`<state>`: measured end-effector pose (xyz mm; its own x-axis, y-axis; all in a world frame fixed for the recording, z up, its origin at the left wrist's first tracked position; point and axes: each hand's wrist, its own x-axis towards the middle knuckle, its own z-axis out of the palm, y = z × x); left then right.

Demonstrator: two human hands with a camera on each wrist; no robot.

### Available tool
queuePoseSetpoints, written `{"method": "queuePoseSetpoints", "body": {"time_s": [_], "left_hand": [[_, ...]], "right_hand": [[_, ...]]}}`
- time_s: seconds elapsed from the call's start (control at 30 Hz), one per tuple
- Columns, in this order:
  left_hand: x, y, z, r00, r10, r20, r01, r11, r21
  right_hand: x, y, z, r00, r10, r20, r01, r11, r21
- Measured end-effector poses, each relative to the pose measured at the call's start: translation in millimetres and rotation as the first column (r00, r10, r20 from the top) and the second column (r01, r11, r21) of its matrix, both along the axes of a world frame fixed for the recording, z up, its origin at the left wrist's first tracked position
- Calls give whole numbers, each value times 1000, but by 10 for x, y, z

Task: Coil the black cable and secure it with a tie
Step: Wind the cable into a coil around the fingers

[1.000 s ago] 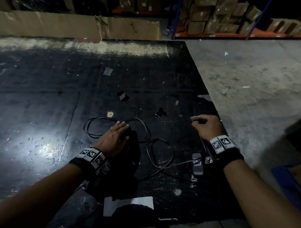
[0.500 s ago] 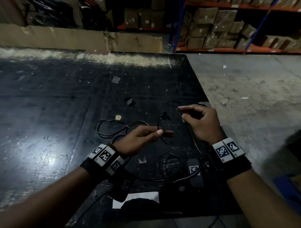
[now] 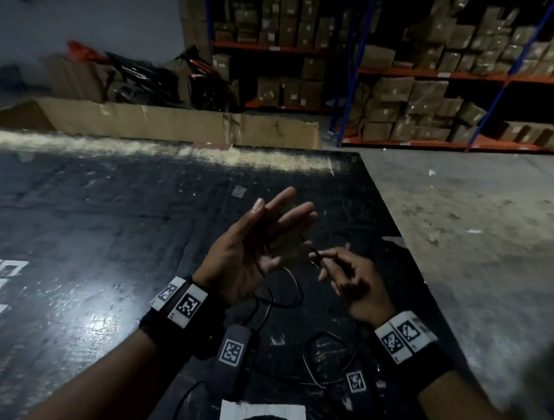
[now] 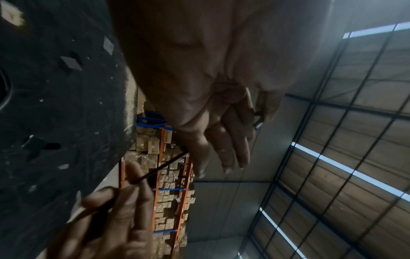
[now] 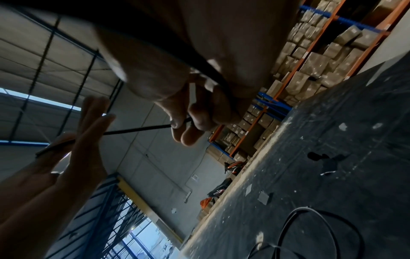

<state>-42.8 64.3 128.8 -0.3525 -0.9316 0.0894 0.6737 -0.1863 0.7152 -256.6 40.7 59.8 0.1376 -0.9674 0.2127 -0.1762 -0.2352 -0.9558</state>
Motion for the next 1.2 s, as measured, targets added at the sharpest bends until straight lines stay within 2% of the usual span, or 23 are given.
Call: {"method": "queuePoseSetpoints", "body": {"time_s": [0.07, 0.17, 0.27, 0.4, 0.47, 0.53, 0.67, 0.77, 0.87, 0.97, 1.03, 1.13, 1.2], "left_hand": [[70, -62, 74, 999, -5, -37, 4, 1000, -19], [168, -147, 163, 1000, 21, -18, -22, 997, -71], [291, -239, 315, 993, 116, -23, -118, 986, -120], [561, -402, 587, 955, 295, -45, -298, 938, -175], [693, -444, 698, 937, 348, 21, -335, 916, -221], [787, -464, 736, 911, 379, 165, -327, 905, -273], [872, -436, 632, 804, 369, 466, -203, 908, -368], [856, -363, 488, 646, 324, 691, -47, 921, -387], [793, -253, 377, 572, 193, 797, 137, 936, -324], [693, -125, 317, 567, 82, 819, 275, 919, -282], [617, -45, 277, 575, 0, 818, 374, 889, -263], [502, 120, 306, 634, -130, 762, 484, 835, -261], [441, 218, 367, 678, -183, 712, 499, 826, -263]], "right_hand": [[61, 35, -21, 999, 37, 17, -37, 999, -5], [150, 131, 31, 990, 111, 89, -115, 993, 39], [173, 281, 89, 993, 114, 45, -119, 982, 145], [170, 464, 148, 969, 240, 54, -246, 945, 214], [146, 533, 220, 964, 264, 20, -263, 946, 192], [122, 612, 369, 958, 286, -20, -282, 953, 114], [46, 685, 802, 966, 230, -115, -237, 970, -56], [-1, 681, 1213, 965, 156, -213, -206, 949, -239], [-14, 584, 1553, 937, 67, -342, -205, 900, -385], [29, 415, 1797, 922, -25, -388, -195, 834, -517], [65, 274, 1908, 931, -21, -365, -201, 803, -560], [133, 33, 1956, 939, 11, -344, -215, 799, -562], [174, -128, 1897, 958, 40, -284, -195, 818, -541]]}}
